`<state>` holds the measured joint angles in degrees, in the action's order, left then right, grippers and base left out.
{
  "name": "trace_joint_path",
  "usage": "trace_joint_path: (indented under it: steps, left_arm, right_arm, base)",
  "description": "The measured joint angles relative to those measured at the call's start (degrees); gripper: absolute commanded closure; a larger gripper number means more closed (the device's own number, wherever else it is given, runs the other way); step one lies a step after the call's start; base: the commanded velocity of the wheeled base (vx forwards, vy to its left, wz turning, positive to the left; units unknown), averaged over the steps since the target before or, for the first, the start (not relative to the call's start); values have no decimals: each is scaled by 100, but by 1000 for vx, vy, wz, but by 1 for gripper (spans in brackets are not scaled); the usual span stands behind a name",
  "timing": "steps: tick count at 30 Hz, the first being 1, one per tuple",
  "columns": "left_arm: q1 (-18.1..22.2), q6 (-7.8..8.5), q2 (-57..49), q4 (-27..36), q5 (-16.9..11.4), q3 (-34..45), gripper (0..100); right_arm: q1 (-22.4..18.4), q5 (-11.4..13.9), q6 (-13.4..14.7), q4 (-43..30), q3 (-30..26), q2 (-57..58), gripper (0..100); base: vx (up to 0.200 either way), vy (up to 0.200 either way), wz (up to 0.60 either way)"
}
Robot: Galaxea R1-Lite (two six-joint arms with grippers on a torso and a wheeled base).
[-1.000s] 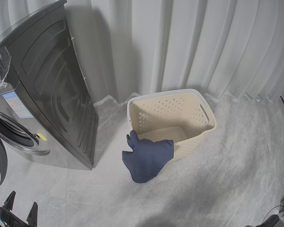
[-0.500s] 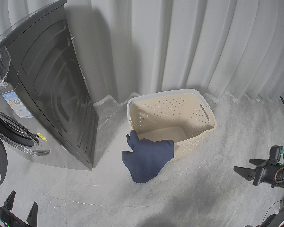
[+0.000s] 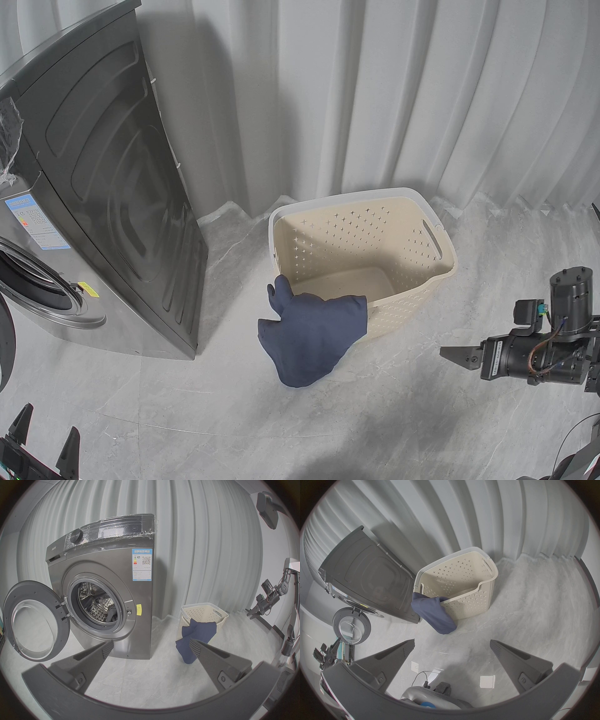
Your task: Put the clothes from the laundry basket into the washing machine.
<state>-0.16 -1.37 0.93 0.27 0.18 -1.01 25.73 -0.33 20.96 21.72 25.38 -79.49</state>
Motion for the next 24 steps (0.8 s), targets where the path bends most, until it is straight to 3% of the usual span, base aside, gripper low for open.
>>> trace_joint_path:
  steps: [5, 15, 24]
  left_arm:
    - [-5, -2, 0, 0, -2, 0, 0]
    - [0, -9, 0, 0, -2, 0, 0]
    - [-5, -11, 0, 0, -5, 0, 0]
  right_arm:
    - [223, -123, 68, 167, 223, -466, 0]
    - [607, -502, 55, 1497, 375, -1620, 0]
    - [806, -555, 57, 1679, 857, -2525, 0]
  base:
    - [0, 0, 0]
    - [0, 0, 0]
    - [0, 0, 0]
